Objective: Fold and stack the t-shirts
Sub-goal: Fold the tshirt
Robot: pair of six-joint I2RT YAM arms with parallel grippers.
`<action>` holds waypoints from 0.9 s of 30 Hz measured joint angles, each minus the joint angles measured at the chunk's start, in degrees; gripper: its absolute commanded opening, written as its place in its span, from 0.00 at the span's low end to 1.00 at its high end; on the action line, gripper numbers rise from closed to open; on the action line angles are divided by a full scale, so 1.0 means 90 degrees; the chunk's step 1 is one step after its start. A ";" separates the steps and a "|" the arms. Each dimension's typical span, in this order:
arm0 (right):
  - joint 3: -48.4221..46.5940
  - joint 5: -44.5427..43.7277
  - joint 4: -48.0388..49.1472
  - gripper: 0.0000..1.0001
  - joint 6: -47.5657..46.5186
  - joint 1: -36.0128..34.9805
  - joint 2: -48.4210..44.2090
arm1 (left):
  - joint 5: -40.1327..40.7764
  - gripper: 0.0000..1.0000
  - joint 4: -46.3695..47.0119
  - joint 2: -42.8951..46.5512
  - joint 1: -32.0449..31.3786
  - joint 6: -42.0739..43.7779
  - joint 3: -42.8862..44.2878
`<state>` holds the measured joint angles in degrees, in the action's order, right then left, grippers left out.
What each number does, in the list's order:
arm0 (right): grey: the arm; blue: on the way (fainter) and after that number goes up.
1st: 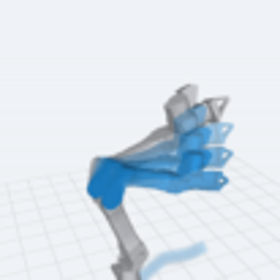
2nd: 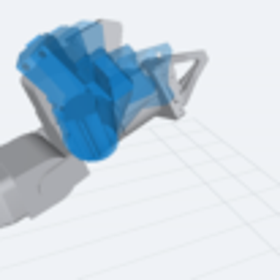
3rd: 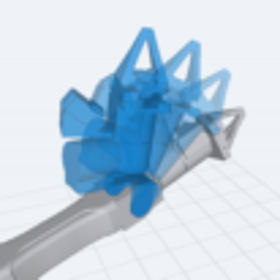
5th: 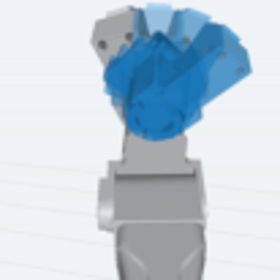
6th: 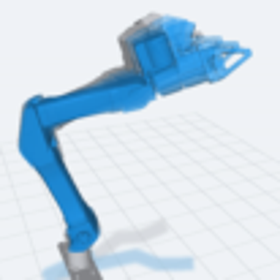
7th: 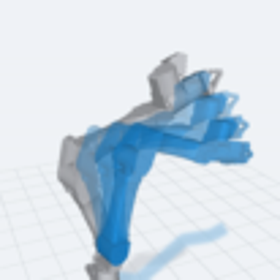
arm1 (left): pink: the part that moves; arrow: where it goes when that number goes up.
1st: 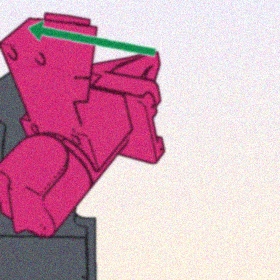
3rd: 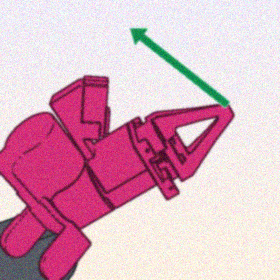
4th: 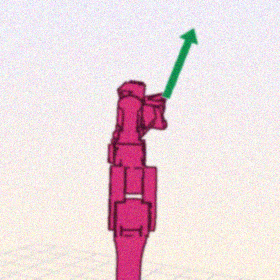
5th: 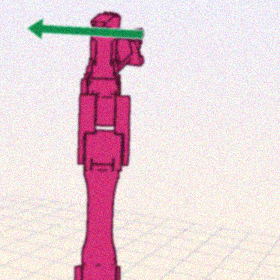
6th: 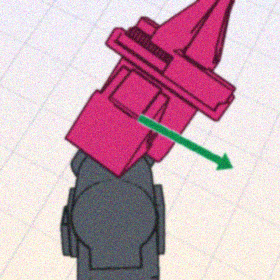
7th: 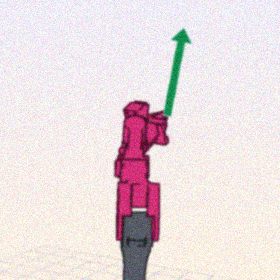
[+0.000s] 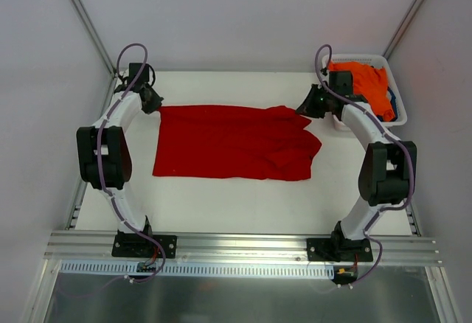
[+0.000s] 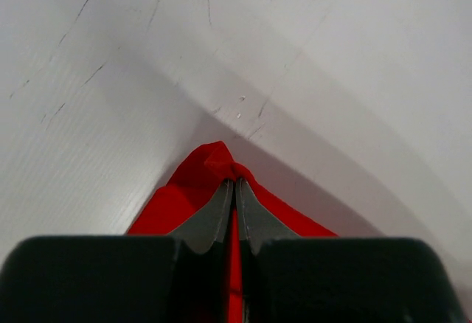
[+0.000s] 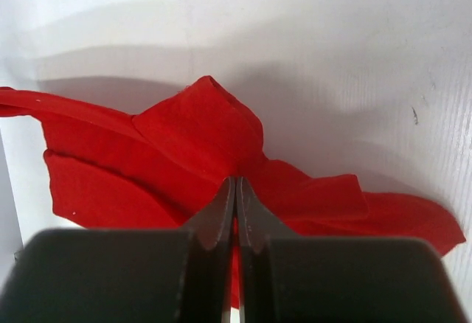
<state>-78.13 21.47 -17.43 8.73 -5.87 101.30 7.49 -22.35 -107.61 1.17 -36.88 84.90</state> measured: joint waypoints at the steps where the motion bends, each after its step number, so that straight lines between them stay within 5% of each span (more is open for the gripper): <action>1: 0.0068 -0.0017 -0.0010 0.00 -0.0002 -0.0012 -0.0175 | -0.0002 0.00 0.0005 0.0109 0.0000 0.0000 -0.0083; 27: 0.1824 -0.0491 -0.0702 0.00 -0.0100 -0.0573 -0.2994 | -0.0112 0.00 -0.0073 0.2460 -0.0092 0.0000 -0.2193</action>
<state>-61.71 17.06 -23.75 7.84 -11.03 74.35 6.48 -23.00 -85.47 0.34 -36.88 65.17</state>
